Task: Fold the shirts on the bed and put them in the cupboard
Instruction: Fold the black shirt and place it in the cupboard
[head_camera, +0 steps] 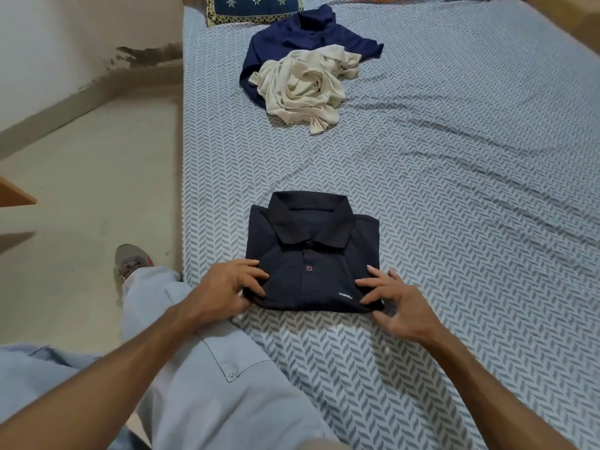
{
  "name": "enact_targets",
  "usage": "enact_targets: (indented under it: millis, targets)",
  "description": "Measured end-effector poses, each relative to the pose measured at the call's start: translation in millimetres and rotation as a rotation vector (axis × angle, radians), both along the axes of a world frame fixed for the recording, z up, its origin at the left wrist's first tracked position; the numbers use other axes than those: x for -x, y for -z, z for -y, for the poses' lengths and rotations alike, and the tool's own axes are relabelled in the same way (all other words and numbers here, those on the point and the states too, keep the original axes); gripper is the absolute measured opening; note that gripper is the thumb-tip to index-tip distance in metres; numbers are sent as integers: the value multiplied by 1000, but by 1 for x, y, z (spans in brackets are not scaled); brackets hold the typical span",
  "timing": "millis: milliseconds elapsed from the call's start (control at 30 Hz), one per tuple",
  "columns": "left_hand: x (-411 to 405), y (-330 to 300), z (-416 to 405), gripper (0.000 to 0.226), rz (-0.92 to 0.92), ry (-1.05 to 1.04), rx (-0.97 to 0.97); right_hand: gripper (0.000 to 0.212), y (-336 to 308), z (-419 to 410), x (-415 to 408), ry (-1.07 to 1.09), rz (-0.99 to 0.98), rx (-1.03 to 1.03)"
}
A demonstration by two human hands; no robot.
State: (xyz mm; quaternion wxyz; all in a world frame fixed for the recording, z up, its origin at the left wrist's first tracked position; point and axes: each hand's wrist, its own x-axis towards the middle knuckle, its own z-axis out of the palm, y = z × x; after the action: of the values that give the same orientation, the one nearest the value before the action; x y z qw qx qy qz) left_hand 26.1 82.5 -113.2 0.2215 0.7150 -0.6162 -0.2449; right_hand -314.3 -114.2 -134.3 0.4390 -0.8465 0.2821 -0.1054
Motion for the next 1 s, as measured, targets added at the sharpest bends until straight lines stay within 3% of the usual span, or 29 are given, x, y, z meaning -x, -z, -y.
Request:
enact_targets:
  millis: [67,200,267,333,400,467,567,633,700,800,867,933,1000]
  targets:
    - [2,-5,-2,26,86,28,-19,9,-3,-5,-2,26,8,56]
    - [13,-9,3,30,185,23,13,23,-14,-13,-25,184,84,336]
    - [25,-8,8,32,203,51,117,43,-16,-21,-38,98,42,495]
    - [36,-1,11,49,199,144,126,61,-11,-31,-46,-83,-132,589]
    - [42,8,8,56,287,288,89,64,1,-44,-48,-254,-286,671]
    - [43,13,2,48,390,380,77,62,13,-52,-43,-317,-350,691]
    - [38,8,-1,36,371,346,86,56,13,-48,-37,-302,-227,619]
    - [37,-2,4,33,259,243,117,48,8,-38,-41,-164,-45,536]
    - [35,-9,17,28,115,13,189,38,1,-21,-55,108,58,450]
    - [23,-11,43,16,-75,-514,138,43,-12,14,-76,502,-130,244]
    - [10,-11,62,33,-242,-787,-37,59,-22,39,-88,656,-284,74]
    - [-3,-9,80,48,-390,-913,-150,65,-29,59,-99,762,-387,-108]
    - [-14,-8,96,47,-478,-971,-181,47,-27,75,-108,820,-361,-281]
